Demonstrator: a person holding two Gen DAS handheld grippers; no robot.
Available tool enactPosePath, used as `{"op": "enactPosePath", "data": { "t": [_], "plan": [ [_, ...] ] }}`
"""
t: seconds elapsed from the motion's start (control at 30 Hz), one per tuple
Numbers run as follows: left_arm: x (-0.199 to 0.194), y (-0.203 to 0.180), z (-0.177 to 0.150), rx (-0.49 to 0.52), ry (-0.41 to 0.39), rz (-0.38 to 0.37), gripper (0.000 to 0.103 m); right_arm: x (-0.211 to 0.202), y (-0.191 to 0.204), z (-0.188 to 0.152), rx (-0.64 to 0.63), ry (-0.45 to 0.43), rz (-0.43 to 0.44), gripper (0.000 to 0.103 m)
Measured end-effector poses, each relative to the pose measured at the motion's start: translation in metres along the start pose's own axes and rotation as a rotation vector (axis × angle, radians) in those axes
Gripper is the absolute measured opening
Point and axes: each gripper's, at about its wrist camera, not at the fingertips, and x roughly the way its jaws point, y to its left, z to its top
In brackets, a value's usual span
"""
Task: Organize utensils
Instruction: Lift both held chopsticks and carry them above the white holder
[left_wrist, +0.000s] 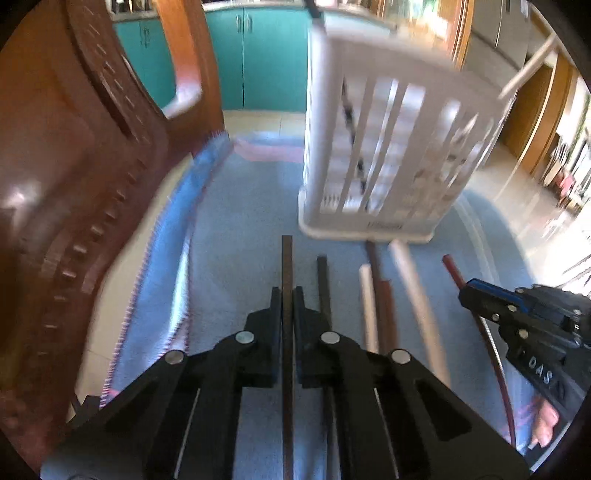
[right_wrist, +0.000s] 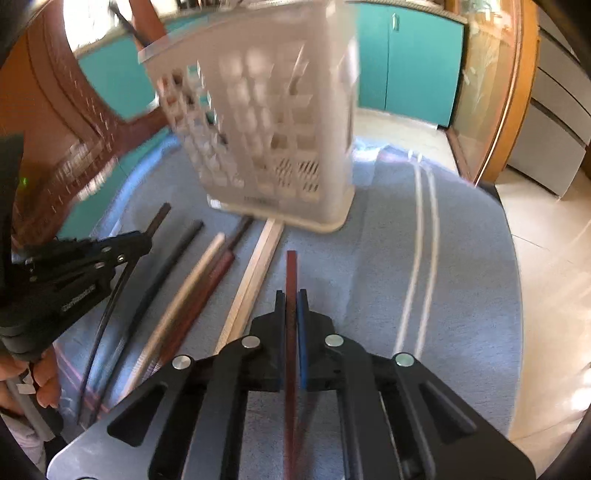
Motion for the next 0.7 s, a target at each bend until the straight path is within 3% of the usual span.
{"op": "enactPosePath", "data": {
  "t": [0.4,0.57,0.7],
  "plan": [
    [-0.17,0.005,0.045,-0.024,-0.423,-0.187,0.007,-0.136,-0.015,0.032,0.053,-0.305,0.247,0.006],
    [-0.211,0.01,0.078,-0.064,-0.603,-0.209,0.007,-0.194,-0.014,0.076,0.08,-0.54,0.309,0.007],
    [-0.221,0.023,0.102,-0.184,-0.732,-0.216,0.007,-0.22,-0.011,0.098,0.091,-0.769,0.256,0.007]
  ]
}}
